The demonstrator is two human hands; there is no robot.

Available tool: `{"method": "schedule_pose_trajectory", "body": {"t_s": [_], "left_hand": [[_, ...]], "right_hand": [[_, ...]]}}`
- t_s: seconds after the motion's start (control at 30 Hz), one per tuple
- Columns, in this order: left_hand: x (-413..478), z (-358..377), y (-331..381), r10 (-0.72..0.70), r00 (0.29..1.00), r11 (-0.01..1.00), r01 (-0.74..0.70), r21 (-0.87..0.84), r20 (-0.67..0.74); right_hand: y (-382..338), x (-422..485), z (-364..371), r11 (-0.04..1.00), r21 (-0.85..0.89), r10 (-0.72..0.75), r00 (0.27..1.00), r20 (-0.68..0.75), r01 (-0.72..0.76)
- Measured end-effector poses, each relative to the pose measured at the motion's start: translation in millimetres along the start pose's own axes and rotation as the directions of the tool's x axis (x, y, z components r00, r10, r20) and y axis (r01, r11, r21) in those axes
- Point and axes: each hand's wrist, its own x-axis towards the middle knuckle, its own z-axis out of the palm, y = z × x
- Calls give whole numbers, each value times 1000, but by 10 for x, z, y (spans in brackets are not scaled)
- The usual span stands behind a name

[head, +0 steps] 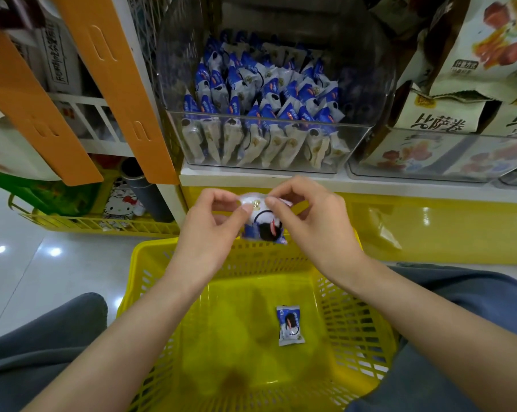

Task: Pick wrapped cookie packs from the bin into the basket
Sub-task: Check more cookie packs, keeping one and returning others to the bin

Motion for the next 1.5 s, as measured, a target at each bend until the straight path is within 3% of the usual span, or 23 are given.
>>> {"method": "schedule_pose_trajectory", "body": {"t_s": [0.1,0.17,0.3,0.4,0.5,0.57,0.63,0.73,0.8,0.87,0.97,1.23,1.33,1.5], "left_hand": [[8,-7,-27,-35,999,994,34,105,3],[-1,14,-24,-144,987,989,143,24,65],[48,-29,-3,-319,930,893,360,-270,182],[44,-36,-27,-264,938,868,333,-367,226],[31,-10,-26,-249,959,868,282,-408,132],[42,-6,-29,-242,969,893,245,-378,57],[44,1,-10,-229,973,905,218,-364,14],[39,23,1,-184,980,906,200,-374,78],[23,41,-7,-126,986,940,153,-304,109],[9,59,-40,24,999,997,-21,-68,48],[-40,105,-73,226,973,954,-228,192,33],[-40,74,-129,301,948,888,-319,332,107],[-53,49,-114,313,939,859,-344,380,142],[-70,22,-103,337,930,793,-365,488,147]], "right_hand": [[-11,22,-27,983,140,130,990,-49,-122],[-32,15,-36,973,187,142,989,-33,-133],[-52,-72,-31,991,106,-85,993,78,77],[-28,-109,-23,959,-76,-257,949,185,274],[-14,-123,-14,939,-133,-278,927,252,317],[-17,-136,13,982,-86,-145,966,214,167],[-25,-118,52,992,27,115,979,170,-121],[-29,-58,81,796,301,426,840,337,-525],[-34,-43,62,653,441,434,782,447,-615],[-52,-46,47,593,517,420,785,456,-617],[-68,-52,56,577,539,460,790,406,-613],[-89,-65,83,576,573,435,812,388,-583],[-41,-85,112,626,554,408,835,368,-550],[16,-164,180,865,346,264,916,301,-363]]}}
